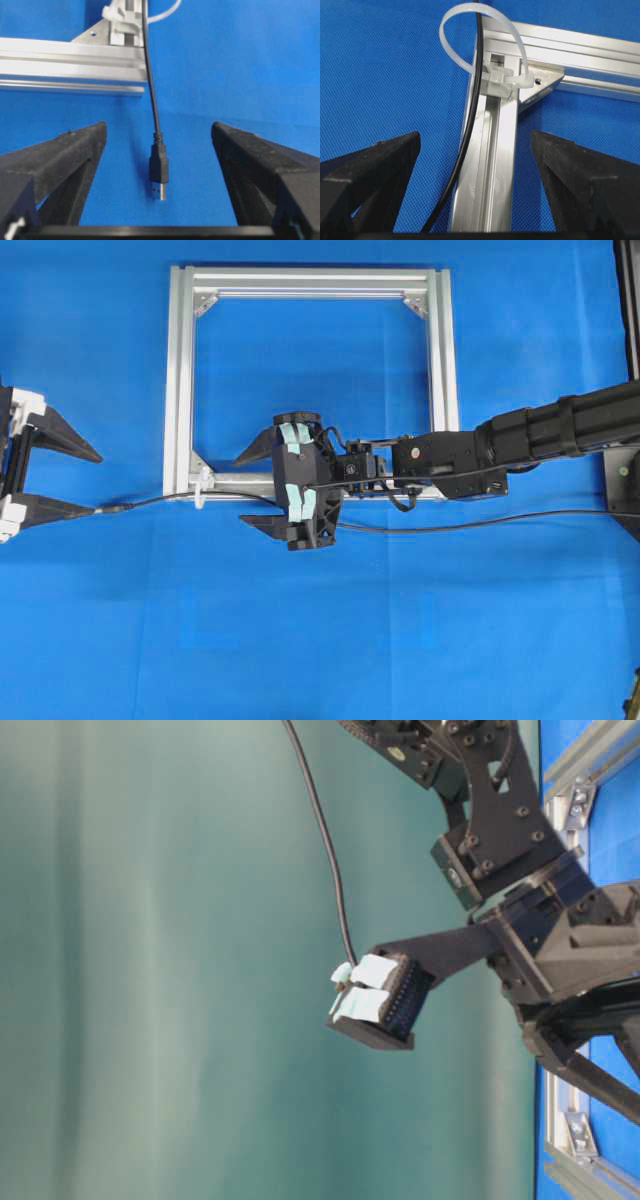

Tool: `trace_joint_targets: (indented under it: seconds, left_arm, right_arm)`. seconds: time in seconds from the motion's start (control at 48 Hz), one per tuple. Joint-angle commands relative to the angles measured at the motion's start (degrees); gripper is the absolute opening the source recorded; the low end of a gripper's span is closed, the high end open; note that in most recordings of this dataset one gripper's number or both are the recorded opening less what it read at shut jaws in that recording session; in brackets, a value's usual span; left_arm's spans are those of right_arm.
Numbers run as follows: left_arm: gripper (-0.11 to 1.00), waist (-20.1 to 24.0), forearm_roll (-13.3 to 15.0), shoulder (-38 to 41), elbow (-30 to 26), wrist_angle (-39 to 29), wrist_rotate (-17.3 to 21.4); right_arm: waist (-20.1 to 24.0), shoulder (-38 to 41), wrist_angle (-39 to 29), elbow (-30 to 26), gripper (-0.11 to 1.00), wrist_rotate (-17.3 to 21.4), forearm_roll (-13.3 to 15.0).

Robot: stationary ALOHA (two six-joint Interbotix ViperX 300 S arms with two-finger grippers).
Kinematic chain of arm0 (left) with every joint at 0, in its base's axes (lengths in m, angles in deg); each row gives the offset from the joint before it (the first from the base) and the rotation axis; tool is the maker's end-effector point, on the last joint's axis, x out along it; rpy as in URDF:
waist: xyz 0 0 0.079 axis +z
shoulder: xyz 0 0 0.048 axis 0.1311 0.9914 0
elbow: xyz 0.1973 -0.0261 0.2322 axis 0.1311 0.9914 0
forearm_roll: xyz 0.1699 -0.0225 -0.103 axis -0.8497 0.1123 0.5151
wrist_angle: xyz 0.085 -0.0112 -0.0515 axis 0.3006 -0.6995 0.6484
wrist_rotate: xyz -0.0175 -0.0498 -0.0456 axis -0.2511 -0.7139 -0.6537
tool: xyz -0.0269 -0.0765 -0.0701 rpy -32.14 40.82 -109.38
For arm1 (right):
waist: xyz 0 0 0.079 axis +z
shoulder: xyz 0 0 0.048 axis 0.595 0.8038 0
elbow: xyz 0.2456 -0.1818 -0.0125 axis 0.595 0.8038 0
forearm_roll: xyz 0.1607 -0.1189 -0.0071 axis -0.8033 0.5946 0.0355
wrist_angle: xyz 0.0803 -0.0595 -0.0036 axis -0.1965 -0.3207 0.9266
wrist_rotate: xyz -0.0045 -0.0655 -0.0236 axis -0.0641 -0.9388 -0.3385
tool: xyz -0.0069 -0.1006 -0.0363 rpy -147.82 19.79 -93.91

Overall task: Insert the wire through the string loop located on the left side.
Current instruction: 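Pull the plug left with the left gripper, drawing cable through the loop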

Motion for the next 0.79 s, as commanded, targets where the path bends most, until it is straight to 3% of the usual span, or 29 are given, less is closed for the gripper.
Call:
trace_joint_targets:
  seconds: [0.0, 0.125, 0.771]
  left_arm:
    - [0.8, 0.18, -0.09, 0.35, -0.62, 0.18, 0.09]
    - [0.74, 0.26, -0.18, 0.0, -0.62, 0.18, 0.09]
    - [0.73, 0.18, -0.79, -11.07, -3.08, 0.18, 0.88]
  right_arm:
    - [0.18, -2.64, 0.53, -0.79, 0.94, -0.09, 0.09]
    - [0.18, -2.72, 0.53, -0.79, 0.94, 0.0, 0.09]
    - [0.09, -11.87, -4.13, -1.23, 0.94, -0.18, 0.09]
